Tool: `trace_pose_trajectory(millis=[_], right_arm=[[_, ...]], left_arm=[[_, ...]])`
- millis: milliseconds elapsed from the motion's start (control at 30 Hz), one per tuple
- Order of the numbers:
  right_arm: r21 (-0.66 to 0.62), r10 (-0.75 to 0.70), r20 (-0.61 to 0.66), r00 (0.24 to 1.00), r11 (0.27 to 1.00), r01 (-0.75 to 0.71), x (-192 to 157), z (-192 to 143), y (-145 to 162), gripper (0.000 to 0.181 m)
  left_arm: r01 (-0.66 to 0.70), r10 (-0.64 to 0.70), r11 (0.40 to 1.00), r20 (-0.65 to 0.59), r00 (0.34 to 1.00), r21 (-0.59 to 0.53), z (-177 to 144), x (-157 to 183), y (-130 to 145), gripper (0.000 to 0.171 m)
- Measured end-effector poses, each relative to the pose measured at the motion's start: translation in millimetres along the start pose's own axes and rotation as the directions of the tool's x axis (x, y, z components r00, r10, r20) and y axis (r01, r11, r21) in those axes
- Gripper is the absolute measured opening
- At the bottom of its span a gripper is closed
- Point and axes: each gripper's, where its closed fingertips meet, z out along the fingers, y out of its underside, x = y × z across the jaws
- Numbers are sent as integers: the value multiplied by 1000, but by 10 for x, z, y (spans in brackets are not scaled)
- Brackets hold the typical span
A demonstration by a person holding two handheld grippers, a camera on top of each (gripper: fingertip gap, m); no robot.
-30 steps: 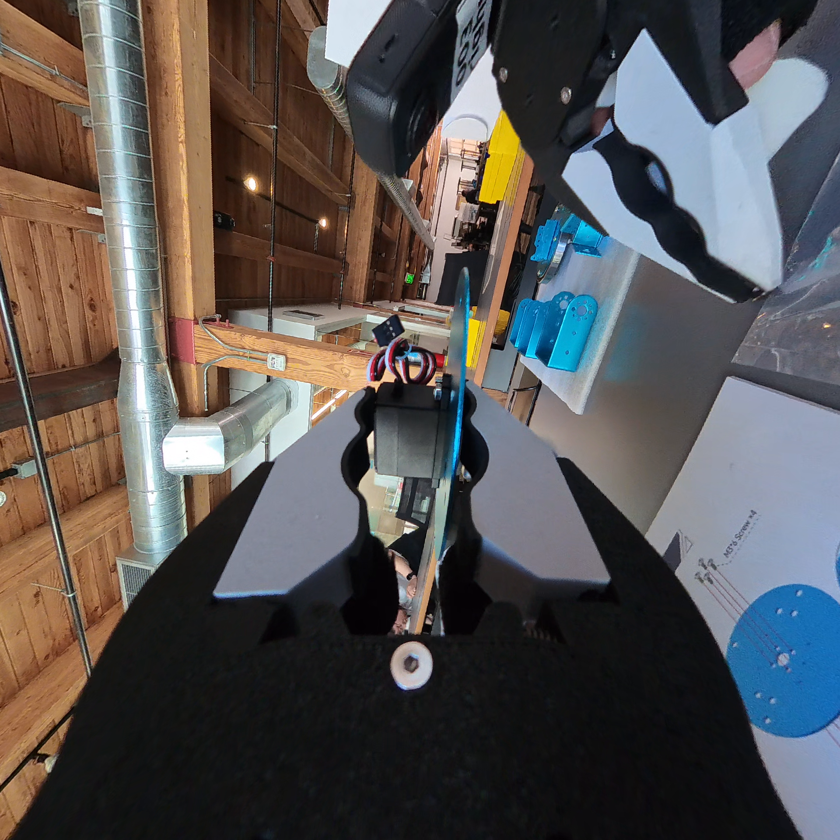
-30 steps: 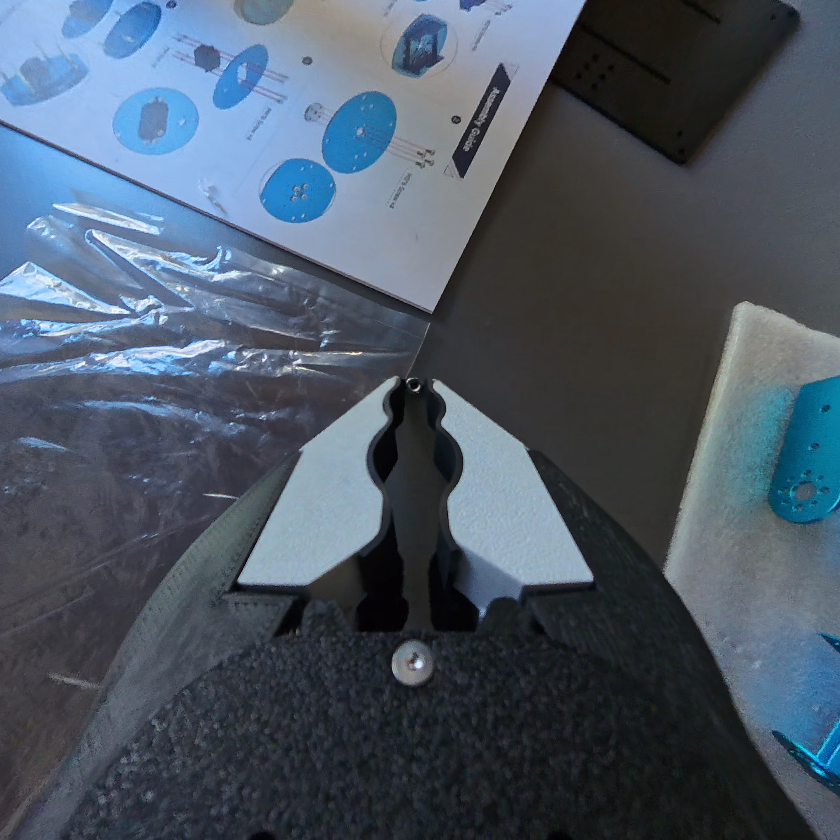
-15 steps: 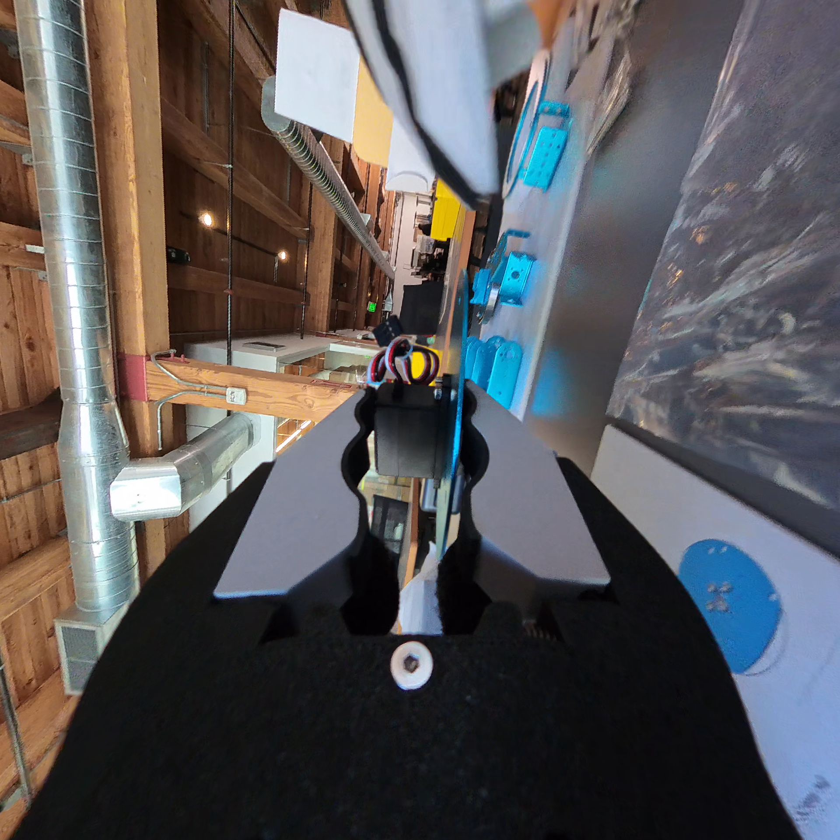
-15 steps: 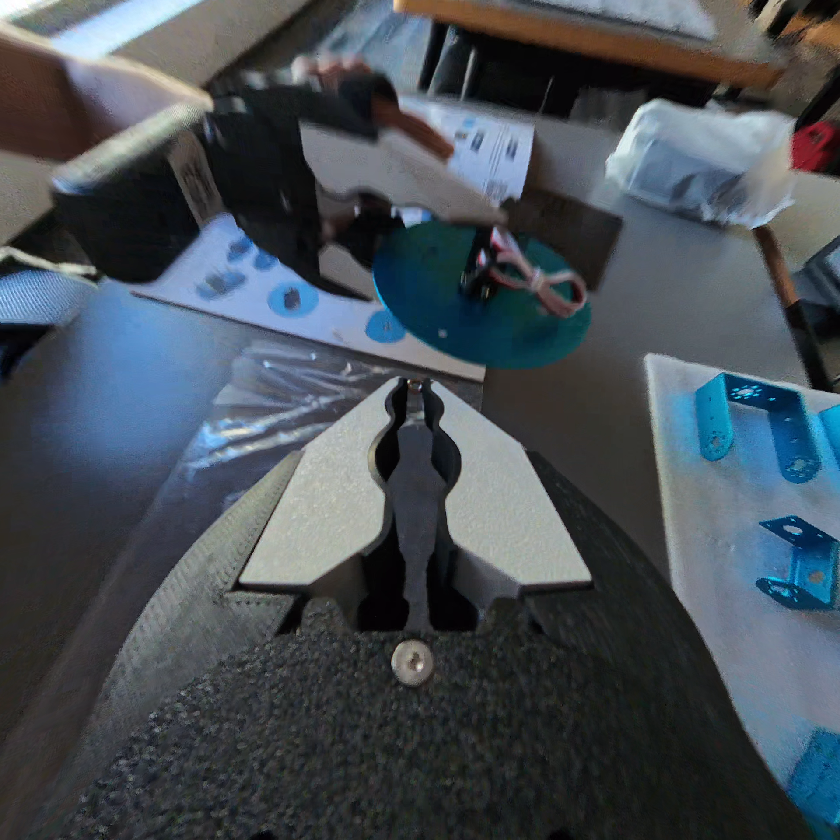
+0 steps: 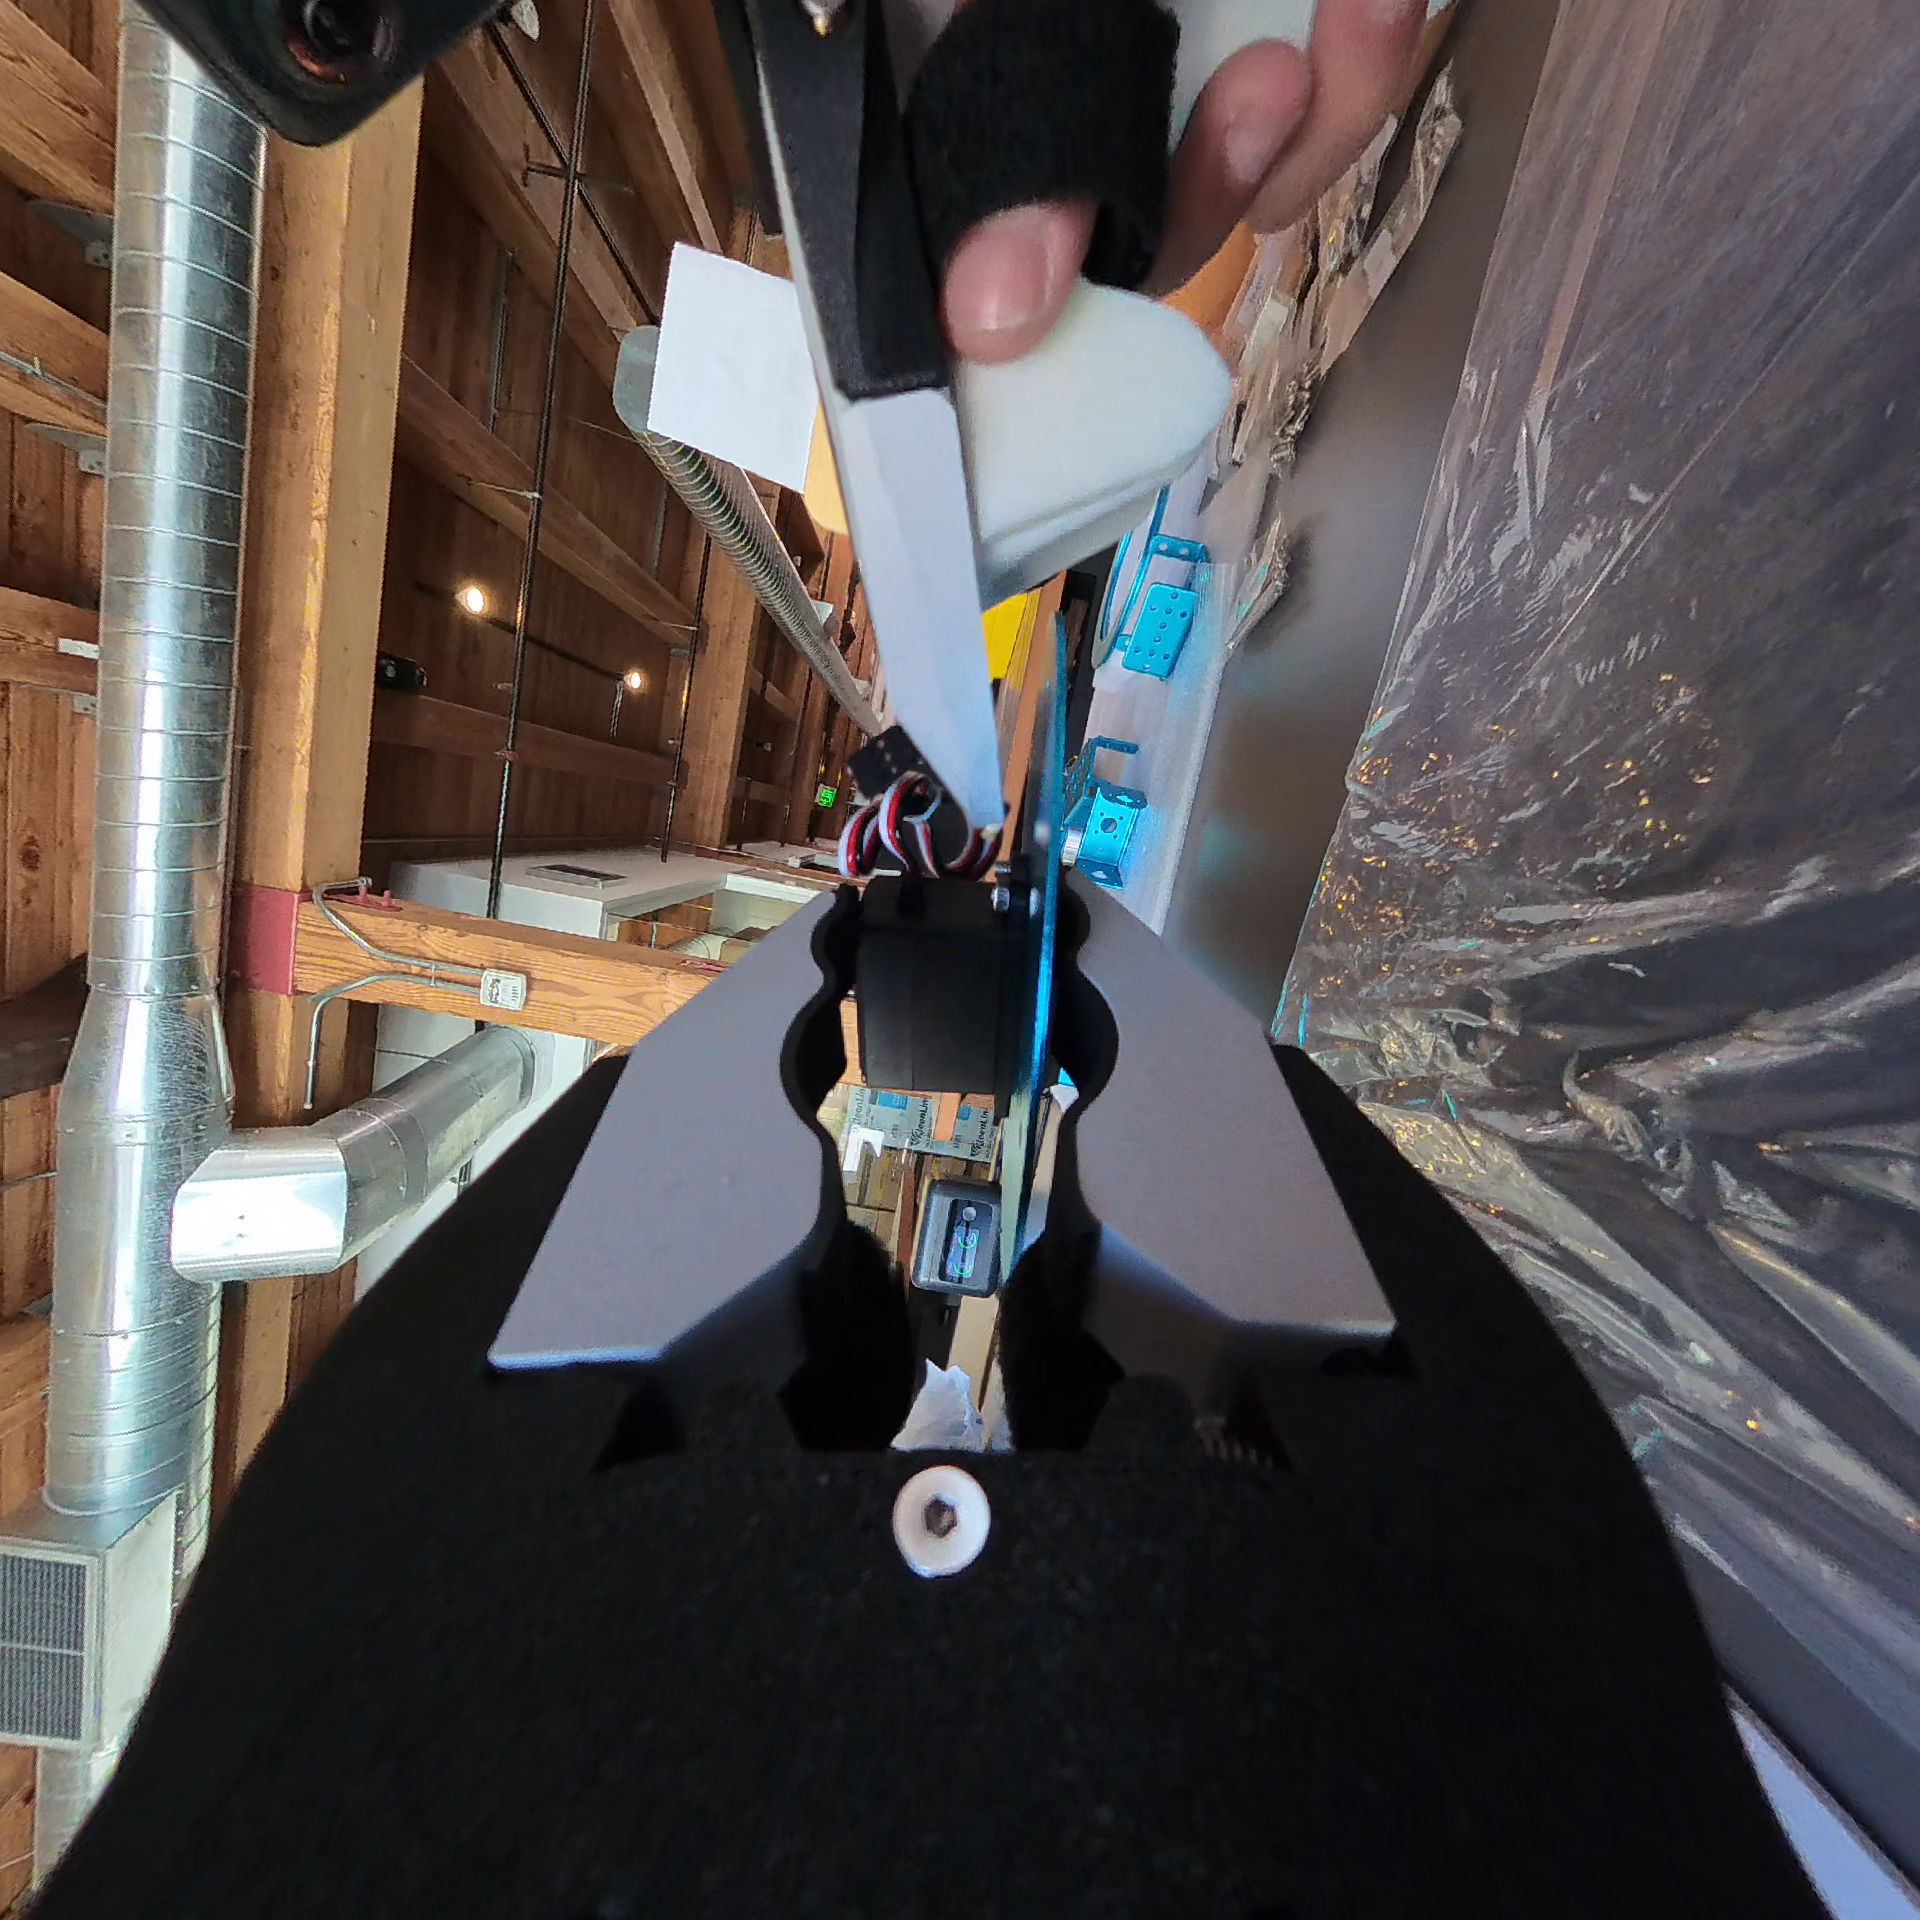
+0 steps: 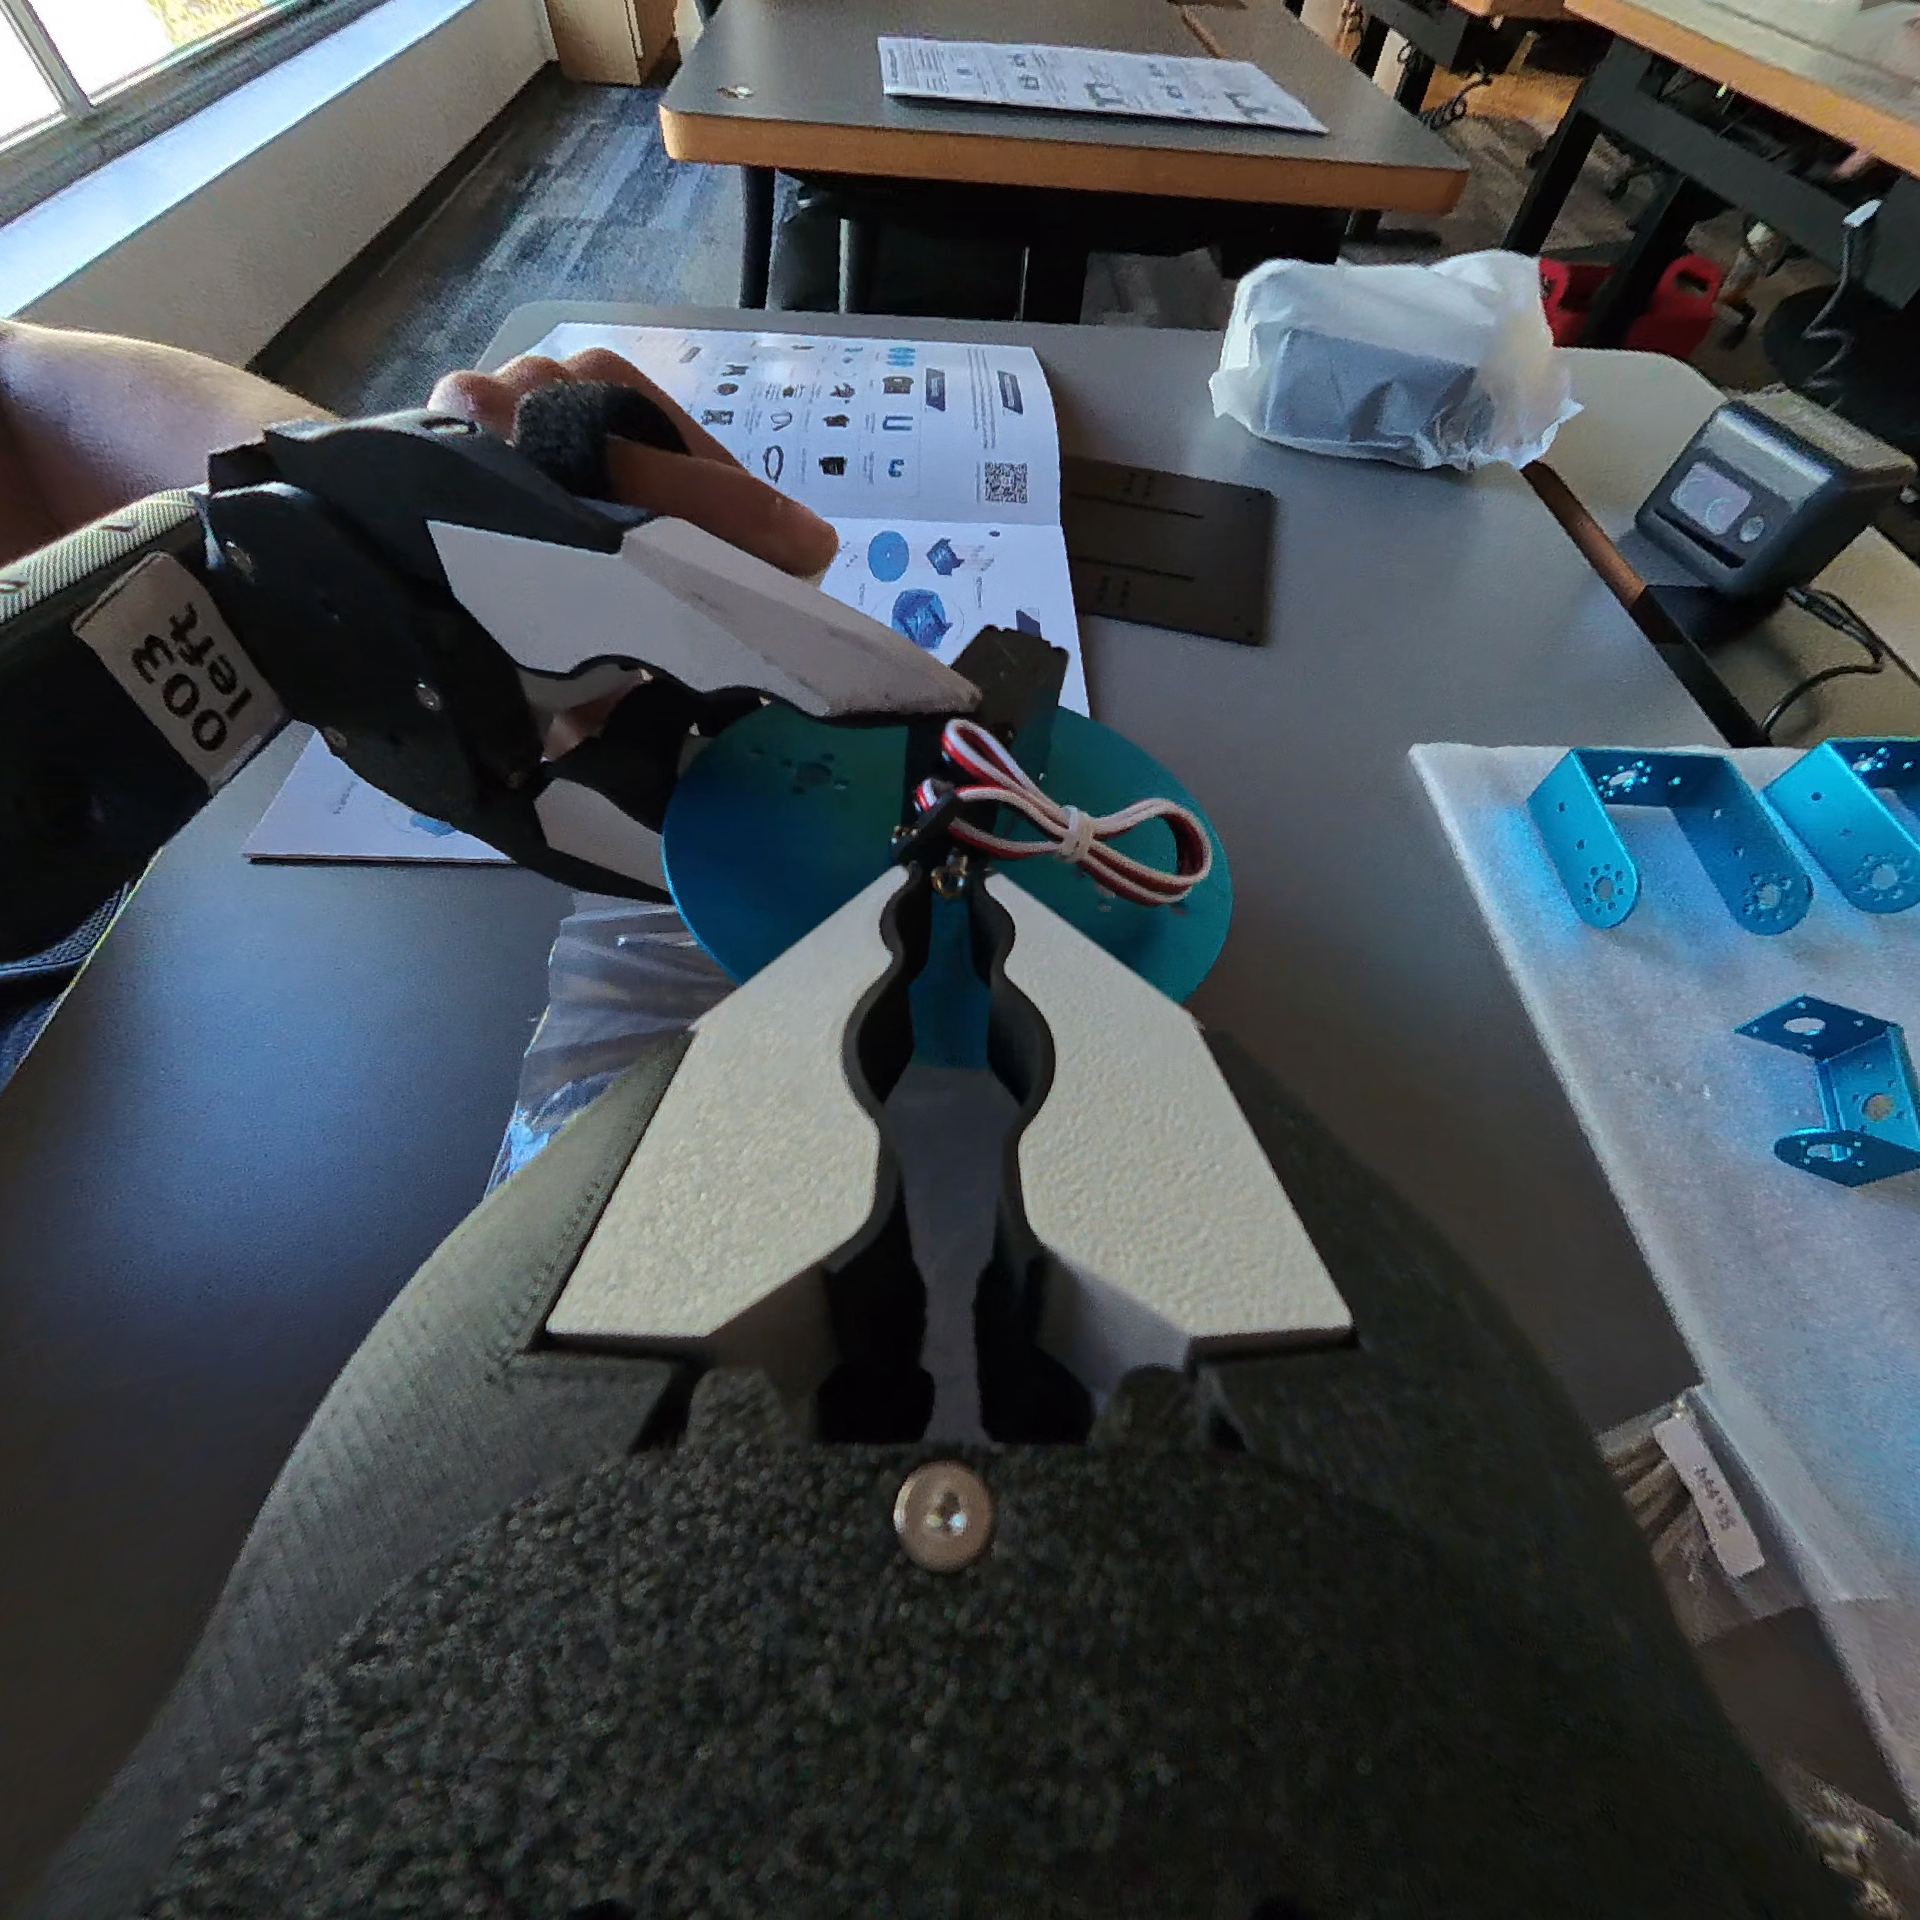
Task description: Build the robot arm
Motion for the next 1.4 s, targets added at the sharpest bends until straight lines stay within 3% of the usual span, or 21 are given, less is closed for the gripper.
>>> trace_pose_trajectory(millis=[1400], right_arm=[[-43, 68, -19, 997, 997, -69, 33, 141, 36, 7]], left_arm=[[18, -18, 1000, -23, 1000, -7, 29, 63, 54, 35]])
